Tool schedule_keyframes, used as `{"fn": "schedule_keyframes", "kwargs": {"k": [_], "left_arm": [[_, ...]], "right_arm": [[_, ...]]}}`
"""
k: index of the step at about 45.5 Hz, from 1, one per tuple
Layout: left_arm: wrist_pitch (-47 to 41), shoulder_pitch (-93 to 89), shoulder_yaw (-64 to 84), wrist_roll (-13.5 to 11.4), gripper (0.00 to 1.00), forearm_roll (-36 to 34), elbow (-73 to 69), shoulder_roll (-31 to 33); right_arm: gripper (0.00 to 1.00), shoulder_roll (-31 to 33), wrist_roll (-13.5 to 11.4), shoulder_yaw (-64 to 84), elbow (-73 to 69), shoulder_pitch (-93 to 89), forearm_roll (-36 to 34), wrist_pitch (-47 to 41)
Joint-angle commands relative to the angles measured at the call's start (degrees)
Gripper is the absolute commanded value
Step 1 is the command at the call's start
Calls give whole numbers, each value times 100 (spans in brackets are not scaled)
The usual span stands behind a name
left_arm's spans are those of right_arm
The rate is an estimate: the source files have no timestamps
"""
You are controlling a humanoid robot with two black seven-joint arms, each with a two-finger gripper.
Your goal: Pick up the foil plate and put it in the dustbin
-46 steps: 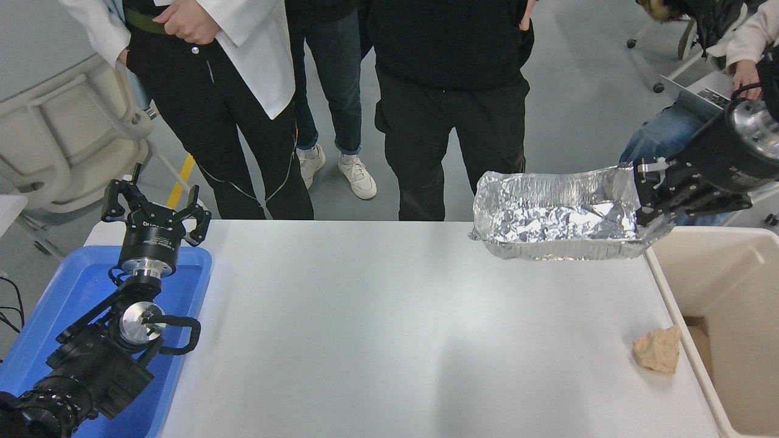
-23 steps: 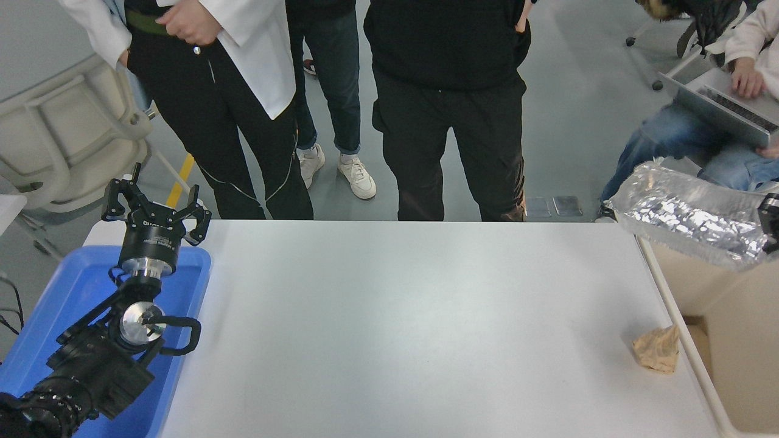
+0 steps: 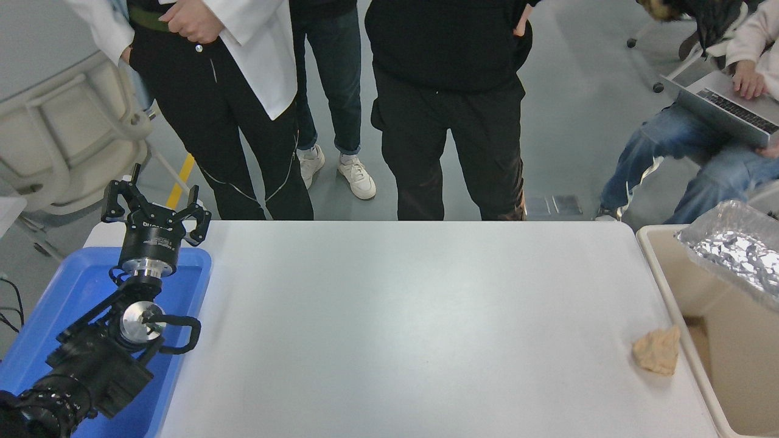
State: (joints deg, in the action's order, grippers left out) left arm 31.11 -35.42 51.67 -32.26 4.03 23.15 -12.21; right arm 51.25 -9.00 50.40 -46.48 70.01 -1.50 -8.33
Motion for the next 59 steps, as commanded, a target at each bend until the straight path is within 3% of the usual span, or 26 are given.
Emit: {"fn": "schedule_keyframes", "kwargs": {"k": [1,20,37,41,48,59], "left_arm": [[0,0,1,0,99,1,-4,0],[0,0,1,0,99,1,-4,0],[0,0,-8,-9,99,1,5,0],[0,0,-8,0,99,1,-4,0],[0,0,-8,-9,99,1,-4,9],[0,0,-8,-9,99,1,-4,0]], "right_arm": [[0,-598,65,-971,1254,-1691,-96,375],[0,-1732,56,-1797,3118,-3107,-96,833],[0,-1943,56,-1859,3532,-3257,-96,964],[43,-1935,56,-1824,3532,-3257,-87,1148],[78,-1926,56,-1806,3426,-3257,-87,1333],[78,-1873,56,-1780,3321,-3160,-87,1342]]}}
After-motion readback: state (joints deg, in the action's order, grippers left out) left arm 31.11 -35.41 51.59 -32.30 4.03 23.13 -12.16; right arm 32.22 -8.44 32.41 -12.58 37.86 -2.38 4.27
